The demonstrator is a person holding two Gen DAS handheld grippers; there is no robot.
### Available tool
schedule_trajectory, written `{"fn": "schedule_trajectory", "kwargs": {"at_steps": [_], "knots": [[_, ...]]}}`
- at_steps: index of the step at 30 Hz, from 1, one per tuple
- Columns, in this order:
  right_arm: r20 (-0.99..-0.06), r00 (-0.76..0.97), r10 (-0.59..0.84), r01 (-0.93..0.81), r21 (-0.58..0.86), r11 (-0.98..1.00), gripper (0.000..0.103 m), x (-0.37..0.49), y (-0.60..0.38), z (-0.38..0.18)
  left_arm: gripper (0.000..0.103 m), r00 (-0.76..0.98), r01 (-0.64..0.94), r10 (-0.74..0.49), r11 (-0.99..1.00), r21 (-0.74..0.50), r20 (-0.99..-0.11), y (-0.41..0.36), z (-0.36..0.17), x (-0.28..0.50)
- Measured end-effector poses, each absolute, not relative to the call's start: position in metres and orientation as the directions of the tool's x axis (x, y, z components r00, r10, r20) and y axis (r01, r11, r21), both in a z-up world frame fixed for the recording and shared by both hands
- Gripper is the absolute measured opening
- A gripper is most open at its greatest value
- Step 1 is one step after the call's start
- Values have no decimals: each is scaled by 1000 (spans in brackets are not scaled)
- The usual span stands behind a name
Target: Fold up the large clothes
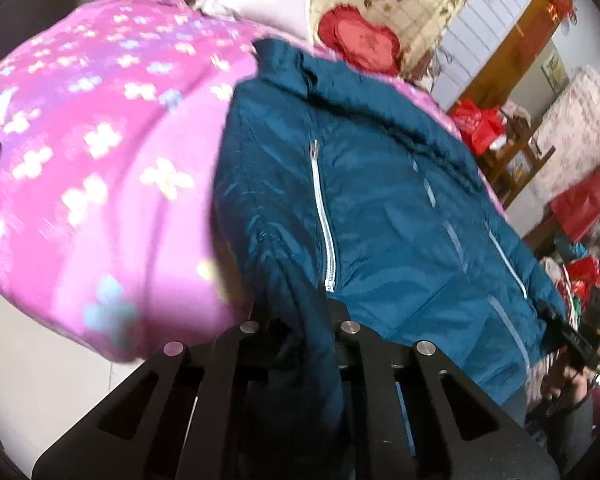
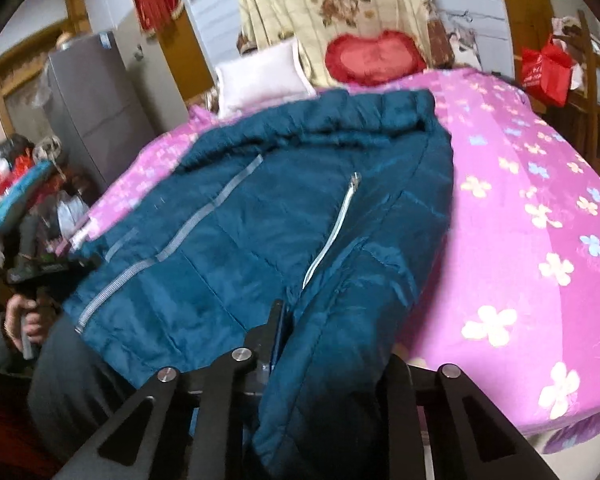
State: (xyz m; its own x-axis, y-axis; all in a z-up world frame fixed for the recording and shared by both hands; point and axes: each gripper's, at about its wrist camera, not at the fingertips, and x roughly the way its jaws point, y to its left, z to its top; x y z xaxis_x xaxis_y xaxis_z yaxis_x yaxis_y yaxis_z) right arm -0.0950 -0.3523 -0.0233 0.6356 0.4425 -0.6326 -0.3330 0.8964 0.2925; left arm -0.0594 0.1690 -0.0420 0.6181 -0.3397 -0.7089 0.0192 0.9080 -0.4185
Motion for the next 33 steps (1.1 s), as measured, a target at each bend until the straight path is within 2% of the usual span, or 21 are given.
{"fn": "schedule_trajectory", "kwargs": {"at_steps": [7,13,24,33], "knots": [[-499,723,478,-289,410,865,16,-124,-356,3,7,688,32,-351,889,-456,-636,199,-1,-70],[-482,761,435,-217,443,870,15,-150,-358,11,7,719,66,-355,891,-450,-598,211,16,-91],[-465,798,384,-214,377,901,15,-205,-339,51,7,780,108,-372,872,-478,-502,240,51,-139],[-349,854,386,-297,281,913,15,-230,-316,116,7,869,126,-348,842,-524,-351,270,108,-152]]}}
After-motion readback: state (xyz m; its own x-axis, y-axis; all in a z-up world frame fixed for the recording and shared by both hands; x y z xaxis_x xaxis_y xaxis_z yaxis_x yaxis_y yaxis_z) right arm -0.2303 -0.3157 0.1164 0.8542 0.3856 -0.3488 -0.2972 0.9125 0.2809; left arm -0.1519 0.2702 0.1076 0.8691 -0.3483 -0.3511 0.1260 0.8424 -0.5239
